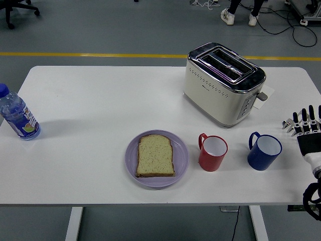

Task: Pick up the cup,pour liquid into bread,place the cup on the desk

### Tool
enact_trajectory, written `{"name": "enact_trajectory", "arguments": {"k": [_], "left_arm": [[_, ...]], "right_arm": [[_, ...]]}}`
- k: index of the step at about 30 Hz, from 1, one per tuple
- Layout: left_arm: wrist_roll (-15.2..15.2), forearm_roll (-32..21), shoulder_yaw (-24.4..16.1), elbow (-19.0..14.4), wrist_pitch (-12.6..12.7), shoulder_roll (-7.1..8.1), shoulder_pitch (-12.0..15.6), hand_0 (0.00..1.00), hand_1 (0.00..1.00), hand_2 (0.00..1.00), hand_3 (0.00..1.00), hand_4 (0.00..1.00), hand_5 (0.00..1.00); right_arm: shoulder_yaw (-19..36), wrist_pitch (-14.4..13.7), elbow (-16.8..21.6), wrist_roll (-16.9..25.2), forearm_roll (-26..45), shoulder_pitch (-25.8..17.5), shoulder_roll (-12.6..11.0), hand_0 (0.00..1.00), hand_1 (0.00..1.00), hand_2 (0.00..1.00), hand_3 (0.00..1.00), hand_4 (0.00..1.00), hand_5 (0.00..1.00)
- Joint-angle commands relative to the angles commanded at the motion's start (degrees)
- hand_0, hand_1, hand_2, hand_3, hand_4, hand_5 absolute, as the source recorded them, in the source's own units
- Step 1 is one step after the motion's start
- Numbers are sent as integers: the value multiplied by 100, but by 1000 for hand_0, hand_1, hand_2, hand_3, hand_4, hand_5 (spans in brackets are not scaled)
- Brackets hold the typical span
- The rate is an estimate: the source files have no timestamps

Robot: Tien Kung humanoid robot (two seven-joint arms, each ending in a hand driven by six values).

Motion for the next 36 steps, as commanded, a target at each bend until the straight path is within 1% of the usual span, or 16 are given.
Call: {"name": "enact_trajectory", "arguments": {"k": [36], "left_arm": [[-3,14,-38,-6,-2,0,-39,634,645,657,552,321,836]], "right_arm": [[39,-26,-103,59,205,14,33,617,537,623,600,557,81]]}}
